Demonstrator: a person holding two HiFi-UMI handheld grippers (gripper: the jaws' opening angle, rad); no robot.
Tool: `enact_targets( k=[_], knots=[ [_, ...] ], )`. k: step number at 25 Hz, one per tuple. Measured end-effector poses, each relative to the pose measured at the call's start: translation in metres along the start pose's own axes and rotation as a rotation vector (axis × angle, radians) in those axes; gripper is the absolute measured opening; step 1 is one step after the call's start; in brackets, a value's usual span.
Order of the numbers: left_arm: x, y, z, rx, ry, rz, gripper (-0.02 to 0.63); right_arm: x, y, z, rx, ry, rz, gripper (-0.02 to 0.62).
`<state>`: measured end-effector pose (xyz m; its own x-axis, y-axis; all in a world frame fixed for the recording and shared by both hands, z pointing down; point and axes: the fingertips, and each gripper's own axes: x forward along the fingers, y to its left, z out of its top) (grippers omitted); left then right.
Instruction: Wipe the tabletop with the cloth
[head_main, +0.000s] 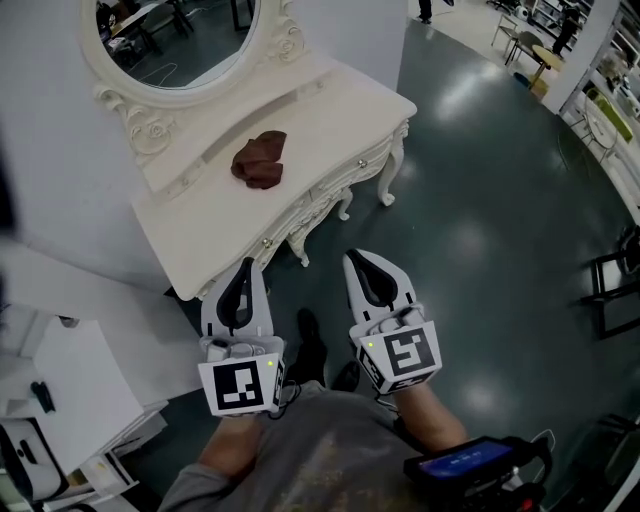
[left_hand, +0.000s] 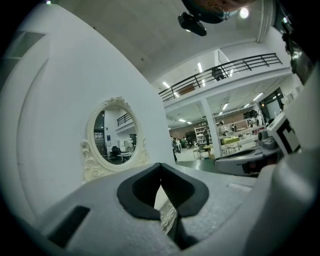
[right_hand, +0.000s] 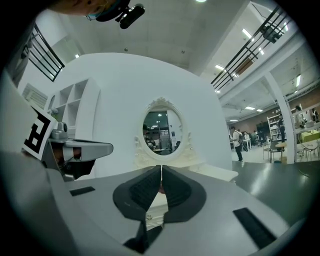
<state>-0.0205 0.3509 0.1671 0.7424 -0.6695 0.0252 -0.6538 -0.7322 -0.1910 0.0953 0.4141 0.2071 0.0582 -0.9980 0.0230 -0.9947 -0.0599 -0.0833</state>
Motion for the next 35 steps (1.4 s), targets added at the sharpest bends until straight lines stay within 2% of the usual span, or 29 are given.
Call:
enact_targets(
  k=[6,15,23,31,35],
  knots=[
    [0.047,0.028,-0.03,-0.045,0.046,-0.001,0.014,0.052,-0.01,-0.015,-0.005,0.049,-0.002,0.015],
    [0.142,0.072,-0.052,-0.057,0.084,-0.042,0.014,0.15,-0.037,-0.018,-0.001,0.069,-0.021,0.015],
    [0.201,0.113,-0.037,-0.021,0.03,-0.063,0.015,0.218,-0.046,0.007,-0.014,0.028,-0.042,0.015],
    [0.237,0.146,-0.005,0.018,-0.083,-0.072,0.016,0.256,-0.045,0.043,-0.064,-0.068,-0.05,0.015],
    [0.248,0.153,-0.01,0.021,-0.083,-0.077,0.017,0.273,-0.045,0.042,-0.05,-0.074,-0.039,0.015]
  ],
)
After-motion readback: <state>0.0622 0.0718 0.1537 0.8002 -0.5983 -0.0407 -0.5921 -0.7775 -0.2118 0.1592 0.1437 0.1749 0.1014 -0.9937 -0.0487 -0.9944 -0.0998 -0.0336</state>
